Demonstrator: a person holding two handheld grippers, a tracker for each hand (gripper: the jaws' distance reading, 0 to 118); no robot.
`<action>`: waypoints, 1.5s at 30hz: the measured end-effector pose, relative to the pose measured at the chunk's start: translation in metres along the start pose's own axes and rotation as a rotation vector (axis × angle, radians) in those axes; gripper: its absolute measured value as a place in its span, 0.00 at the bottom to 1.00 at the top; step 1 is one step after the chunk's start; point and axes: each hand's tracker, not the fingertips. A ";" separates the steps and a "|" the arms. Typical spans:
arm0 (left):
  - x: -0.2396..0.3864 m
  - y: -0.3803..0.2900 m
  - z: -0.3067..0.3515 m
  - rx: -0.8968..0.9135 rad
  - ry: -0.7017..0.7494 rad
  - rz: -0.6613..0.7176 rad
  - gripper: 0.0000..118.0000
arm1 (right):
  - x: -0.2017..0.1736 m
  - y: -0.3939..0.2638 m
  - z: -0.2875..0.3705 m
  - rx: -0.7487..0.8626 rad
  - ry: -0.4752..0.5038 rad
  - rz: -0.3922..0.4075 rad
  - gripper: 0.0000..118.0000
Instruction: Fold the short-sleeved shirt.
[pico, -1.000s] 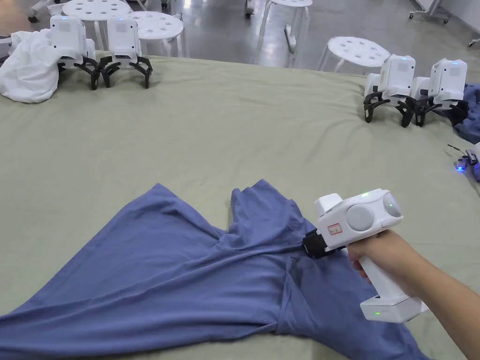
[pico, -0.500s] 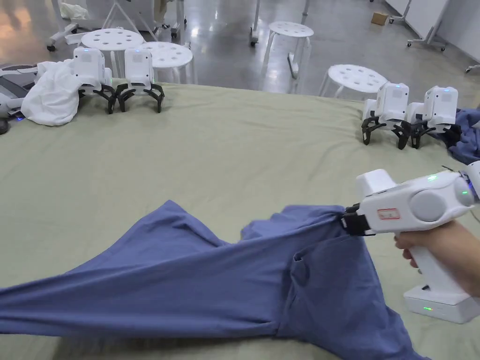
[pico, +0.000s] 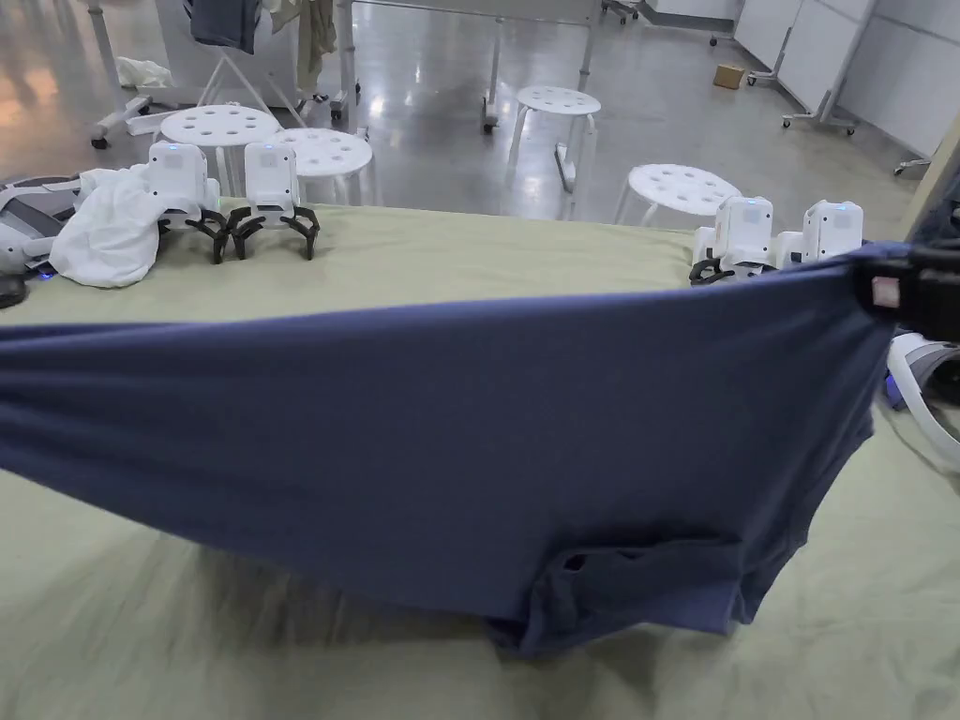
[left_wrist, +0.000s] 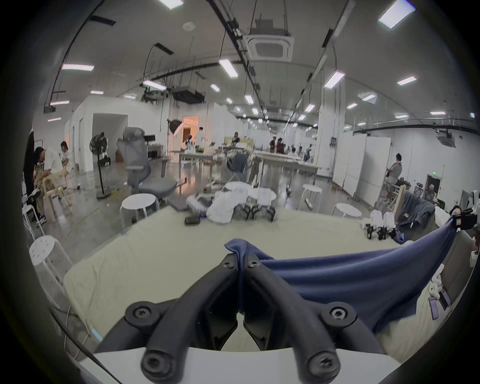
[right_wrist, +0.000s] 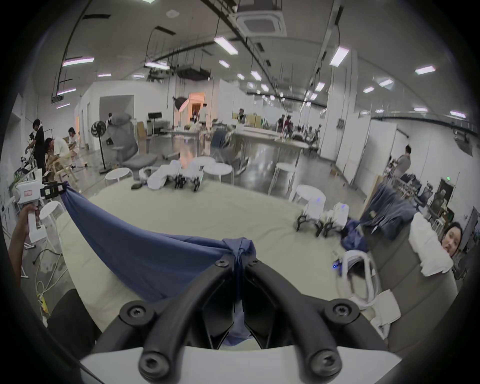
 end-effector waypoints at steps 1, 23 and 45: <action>0.001 0.011 0.004 0.025 -0.008 0.001 0.00 | 0.000 0.006 0.012 0.020 -0.011 0.002 0.04; 0.068 0.201 -0.094 0.138 -0.115 -0.137 0.00 | 0.084 0.139 -0.052 0.154 -0.243 -0.049 0.04; 0.132 0.221 -0.247 0.195 -0.028 -0.062 0.00 | 0.103 0.203 -0.192 0.310 -0.358 -0.046 0.05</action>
